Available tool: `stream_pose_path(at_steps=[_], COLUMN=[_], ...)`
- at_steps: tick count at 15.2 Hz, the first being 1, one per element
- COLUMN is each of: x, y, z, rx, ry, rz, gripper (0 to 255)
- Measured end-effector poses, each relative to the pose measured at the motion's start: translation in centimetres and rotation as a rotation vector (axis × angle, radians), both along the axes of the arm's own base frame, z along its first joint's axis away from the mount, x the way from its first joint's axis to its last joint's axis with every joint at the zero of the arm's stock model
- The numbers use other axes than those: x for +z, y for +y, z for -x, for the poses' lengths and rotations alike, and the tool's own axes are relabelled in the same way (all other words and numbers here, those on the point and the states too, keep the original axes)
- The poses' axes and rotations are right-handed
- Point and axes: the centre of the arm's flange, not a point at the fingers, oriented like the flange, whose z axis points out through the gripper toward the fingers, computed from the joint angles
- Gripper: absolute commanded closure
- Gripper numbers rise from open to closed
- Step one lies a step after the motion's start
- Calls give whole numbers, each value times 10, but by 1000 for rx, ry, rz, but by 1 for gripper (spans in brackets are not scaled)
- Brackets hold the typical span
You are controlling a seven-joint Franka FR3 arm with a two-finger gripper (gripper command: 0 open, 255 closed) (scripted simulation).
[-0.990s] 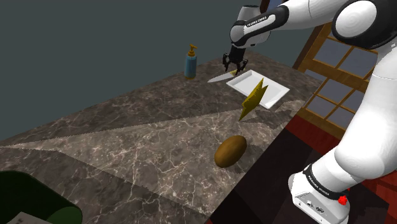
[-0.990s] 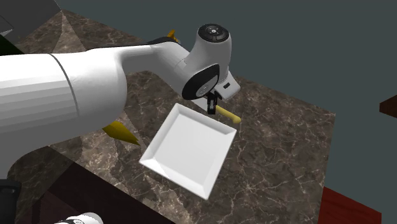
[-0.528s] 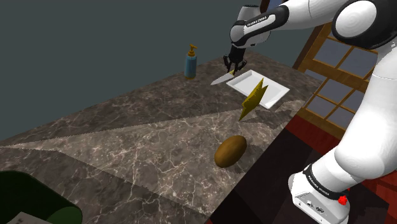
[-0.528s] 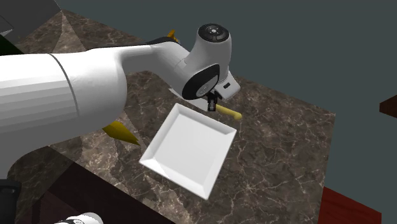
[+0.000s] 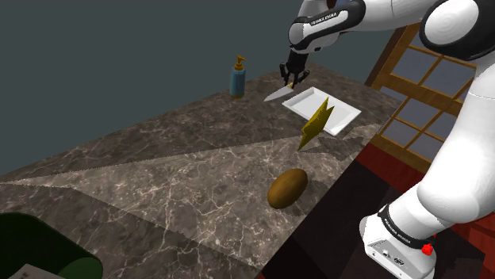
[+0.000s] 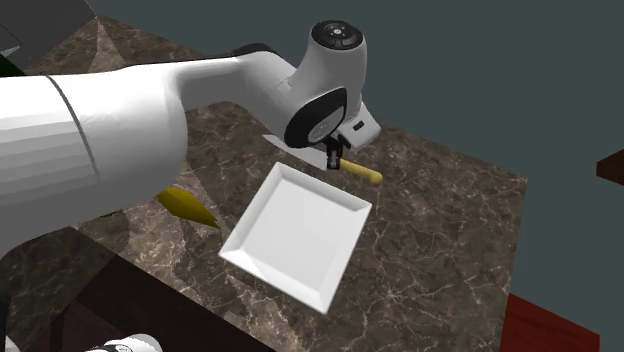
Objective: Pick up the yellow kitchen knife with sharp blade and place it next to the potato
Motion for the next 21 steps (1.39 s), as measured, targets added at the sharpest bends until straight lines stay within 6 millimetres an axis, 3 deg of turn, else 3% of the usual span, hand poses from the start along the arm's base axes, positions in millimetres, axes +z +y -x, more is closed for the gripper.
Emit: stream_pose_path(at_steps=[21], x=[111], y=[0], z=[0], rx=[0], ry=[0], rz=[0], gripper=[255])
